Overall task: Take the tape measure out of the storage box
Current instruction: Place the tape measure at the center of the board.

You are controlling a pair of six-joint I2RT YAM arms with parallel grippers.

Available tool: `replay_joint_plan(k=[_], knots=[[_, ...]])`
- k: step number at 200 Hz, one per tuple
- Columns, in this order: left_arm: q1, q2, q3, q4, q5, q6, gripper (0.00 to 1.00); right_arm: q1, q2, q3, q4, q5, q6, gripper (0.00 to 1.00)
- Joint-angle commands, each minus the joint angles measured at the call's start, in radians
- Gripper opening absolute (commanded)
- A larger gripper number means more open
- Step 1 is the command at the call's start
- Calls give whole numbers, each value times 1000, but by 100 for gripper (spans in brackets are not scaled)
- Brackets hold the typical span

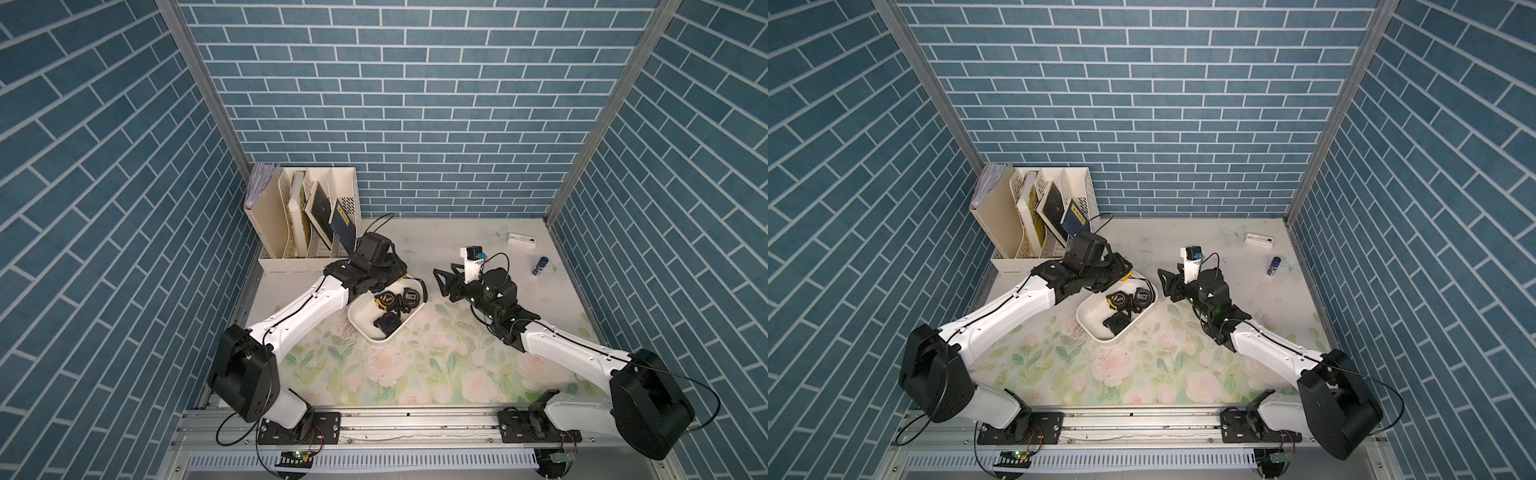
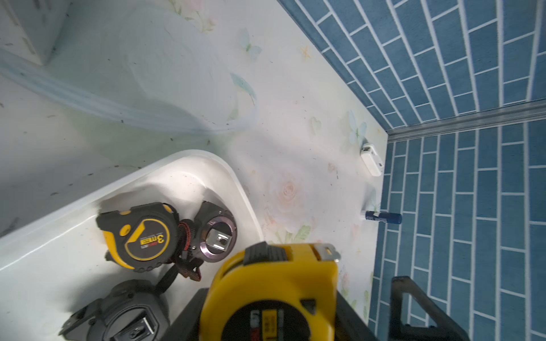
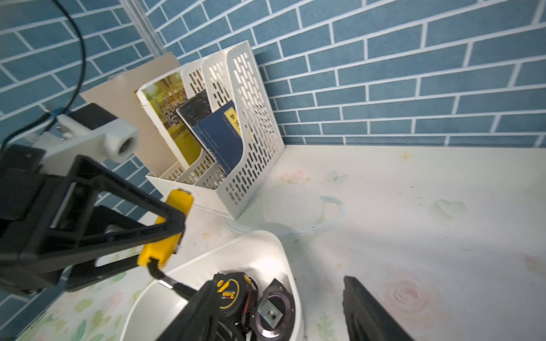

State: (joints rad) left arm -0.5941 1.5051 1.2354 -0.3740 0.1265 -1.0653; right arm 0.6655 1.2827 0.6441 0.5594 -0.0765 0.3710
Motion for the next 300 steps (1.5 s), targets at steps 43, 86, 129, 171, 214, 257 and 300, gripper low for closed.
replay_joint_plan(k=[43, 86, 129, 171, 214, 257, 300], knots=[[-5, 11, 4, 163, 104, -110, 0, 81, 26, -13, 232, -70, 37, 68], [-9, -9, -17, 198, 100, -158, 0, 107, 47, -14, 273, -65, 46, 67], [-14, -22, -30, 218, 100, -174, 0, 128, 109, 17, 288, -60, 40, 66], [-24, -20, -30, 220, 108, -180, 0, 134, 150, 40, 310, -51, 31, 66], [-33, -22, -36, 222, 113, -183, 0, 134, 168, 59, 324, -31, 11, 64], [-40, -22, -40, 228, 118, -186, 0, 134, 203, 85, 341, -25, 11, 62], [-43, -28, -43, 252, 130, -190, 0, 135, 238, 101, 368, -9, 9, 56]])
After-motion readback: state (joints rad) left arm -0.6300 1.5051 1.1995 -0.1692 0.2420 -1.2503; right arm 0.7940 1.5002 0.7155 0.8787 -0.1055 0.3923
